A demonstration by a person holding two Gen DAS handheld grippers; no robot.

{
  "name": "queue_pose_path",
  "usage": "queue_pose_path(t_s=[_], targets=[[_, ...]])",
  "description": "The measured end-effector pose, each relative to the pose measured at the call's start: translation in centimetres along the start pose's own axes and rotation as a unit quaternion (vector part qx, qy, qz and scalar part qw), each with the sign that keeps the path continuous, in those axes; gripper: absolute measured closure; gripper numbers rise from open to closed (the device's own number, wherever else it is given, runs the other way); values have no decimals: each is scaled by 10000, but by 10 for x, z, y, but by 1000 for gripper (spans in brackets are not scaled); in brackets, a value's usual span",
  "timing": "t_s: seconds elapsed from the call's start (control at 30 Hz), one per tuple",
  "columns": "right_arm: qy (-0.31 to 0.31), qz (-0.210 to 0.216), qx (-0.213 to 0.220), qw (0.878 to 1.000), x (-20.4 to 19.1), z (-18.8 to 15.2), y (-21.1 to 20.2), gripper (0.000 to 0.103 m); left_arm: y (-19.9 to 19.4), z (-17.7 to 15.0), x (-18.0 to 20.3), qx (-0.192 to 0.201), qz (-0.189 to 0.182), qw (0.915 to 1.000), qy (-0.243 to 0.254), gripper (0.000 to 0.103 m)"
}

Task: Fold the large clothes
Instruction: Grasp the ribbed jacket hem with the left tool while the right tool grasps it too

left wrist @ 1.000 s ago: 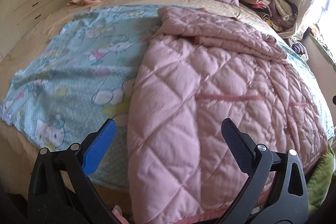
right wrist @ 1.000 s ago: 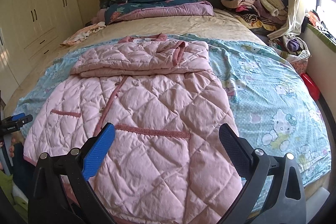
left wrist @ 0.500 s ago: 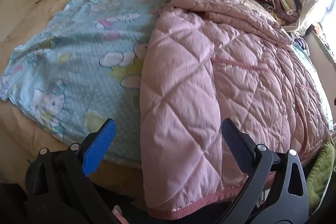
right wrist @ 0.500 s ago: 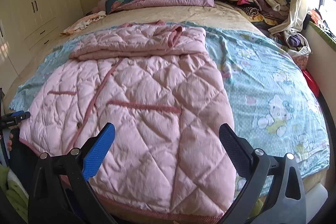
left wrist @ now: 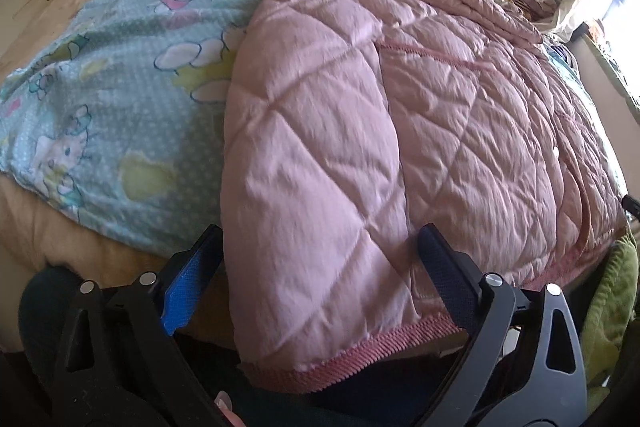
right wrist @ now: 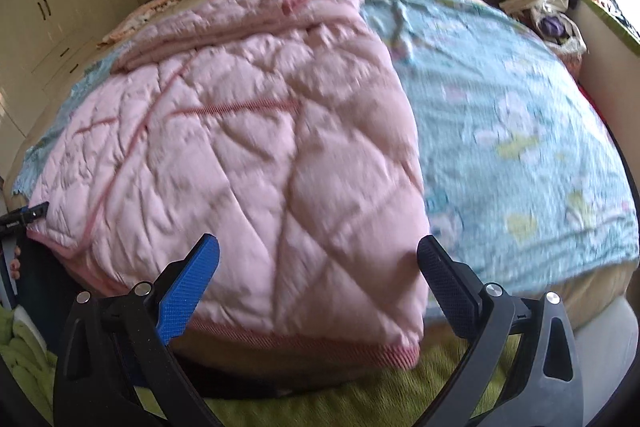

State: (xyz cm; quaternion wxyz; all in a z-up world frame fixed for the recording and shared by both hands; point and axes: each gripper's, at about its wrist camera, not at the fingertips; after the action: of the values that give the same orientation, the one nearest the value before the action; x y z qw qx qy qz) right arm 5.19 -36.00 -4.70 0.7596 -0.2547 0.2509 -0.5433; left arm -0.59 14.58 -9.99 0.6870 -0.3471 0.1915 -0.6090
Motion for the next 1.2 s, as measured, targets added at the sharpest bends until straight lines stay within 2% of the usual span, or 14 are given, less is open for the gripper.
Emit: queue_pose_path(t_s=[0.37,0.4,0.43,0.57,0.67,0.73,0.83,0.9,0.93,1.0,1.1,1.13,1.17,1.2], targets=[[590,186,-354,9975,25,-31,-2,6,-3,-16,-4,-148,-88,9997,-184,10],[640,251,-377,9969,25,-32,-2,8,-3,-16,-5,-153,-98,9996,-198,10],[688,314,-371,9964,25,-33,-3,16,-3,-17,-5,-151,-97,9996,-199,10],[1005,362,-371,9936,29,-40,-1,22,-2,-18,-7,-150,-145,9994,-291,10],[1049,424,-334,9930,28,-39,-1,32,-3,-19,-7,-133,-153,9993,-319,10],[1076,437,-299,9928,28,-38,-1,48,-6,-18,-7,-55,-152,9993,-338,11],[1036,462,-24,9935,25,-33,-9,64,-11,-17,-7,44,-192,9992,-334,22],[920,483,179,9944,20,-28,-16,71,-14,-15,-6,107,-239,9992,-298,36],[892,499,236,9945,19,-26,-17,71,-16,-14,-4,143,-217,9994,-239,41],[900,506,260,9943,19,-21,-17,71,-21,-13,0,224,-276,9992,-160,62],[926,514,104,9943,21,-22,-11,67,-28,-11,9,357,-269,9990,81,79],[882,477,-5,9950,20,-24,-7,64,-30,-10,12,410,-249,9987,155,82],[888,477,-37,9949,19,-25,-4,64,-31,-9,14,444,-230,9986,196,88],[899,456,-59,9949,19,-27,-2,64,-34,-7,15,496,-211,9983,241,90]])
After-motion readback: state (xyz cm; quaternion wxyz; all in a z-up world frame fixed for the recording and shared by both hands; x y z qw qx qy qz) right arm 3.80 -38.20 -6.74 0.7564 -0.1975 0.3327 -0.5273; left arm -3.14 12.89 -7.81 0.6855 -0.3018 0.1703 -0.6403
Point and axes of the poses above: each gripper's, at about its wrist camera, not at the fingertips, and y roughly the way its jaws point, x to its right, z to its top, and after that the axes turned 14 degrees about x, right-handed
